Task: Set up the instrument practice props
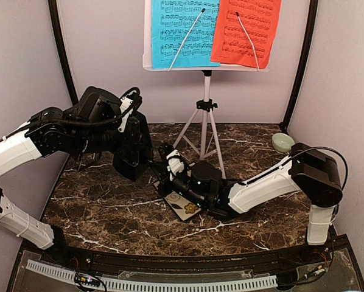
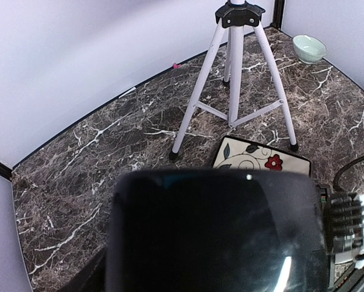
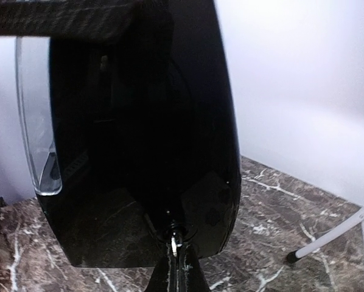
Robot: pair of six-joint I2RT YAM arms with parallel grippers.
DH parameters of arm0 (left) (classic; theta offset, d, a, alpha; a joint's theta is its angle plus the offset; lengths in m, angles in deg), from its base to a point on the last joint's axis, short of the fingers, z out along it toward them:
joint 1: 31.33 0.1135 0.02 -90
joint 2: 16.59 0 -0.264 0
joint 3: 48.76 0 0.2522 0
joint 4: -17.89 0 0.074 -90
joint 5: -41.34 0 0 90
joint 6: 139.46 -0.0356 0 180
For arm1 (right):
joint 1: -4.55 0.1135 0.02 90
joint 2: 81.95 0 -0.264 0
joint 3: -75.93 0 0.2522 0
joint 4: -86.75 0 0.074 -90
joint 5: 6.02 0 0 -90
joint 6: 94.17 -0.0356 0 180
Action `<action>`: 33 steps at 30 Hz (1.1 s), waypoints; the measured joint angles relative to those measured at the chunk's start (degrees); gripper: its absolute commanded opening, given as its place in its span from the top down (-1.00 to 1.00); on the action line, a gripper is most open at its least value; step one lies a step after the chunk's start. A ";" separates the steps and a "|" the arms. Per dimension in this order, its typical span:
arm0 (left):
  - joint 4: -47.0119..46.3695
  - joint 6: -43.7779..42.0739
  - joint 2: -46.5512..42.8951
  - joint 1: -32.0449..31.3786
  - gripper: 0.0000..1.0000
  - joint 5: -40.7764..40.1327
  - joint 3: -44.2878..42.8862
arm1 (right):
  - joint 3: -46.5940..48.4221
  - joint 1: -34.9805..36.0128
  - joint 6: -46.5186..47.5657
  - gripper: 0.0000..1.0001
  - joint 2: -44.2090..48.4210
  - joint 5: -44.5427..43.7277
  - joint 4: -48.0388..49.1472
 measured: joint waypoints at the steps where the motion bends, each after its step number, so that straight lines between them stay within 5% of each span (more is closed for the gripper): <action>1: -0.74 -0.11 -0.37 0.00 0.89 -0.09 0.81 | 0.00 -0.46 -2.12 1.00 0.04 1.14 -0.24; 15: -11.17 -0.02 -6.47 0.11 0.91 -0.94 11.91 | 0.00 -5.05 -33.31 1.00 -0.26 13.46 -0.55; 23: -13.20 2.36 -7.28 0.11 0.90 -2.01 15.58 | -0.37 -5.31 -37.46 0.97 -1.20 15.37 -1.22; 27: -13.51 3.96 -7.30 1.14 0.92 0.00 17.46 | -3.19 -5.31 -34.93 0.52 -1.07 18.10 -0.44; 33: -13.62 5.75 -8.00 6.86 0.94 6.47 24.00 | -9.16 -3.96 -28.92 -0.47 4.50 24.22 -3.08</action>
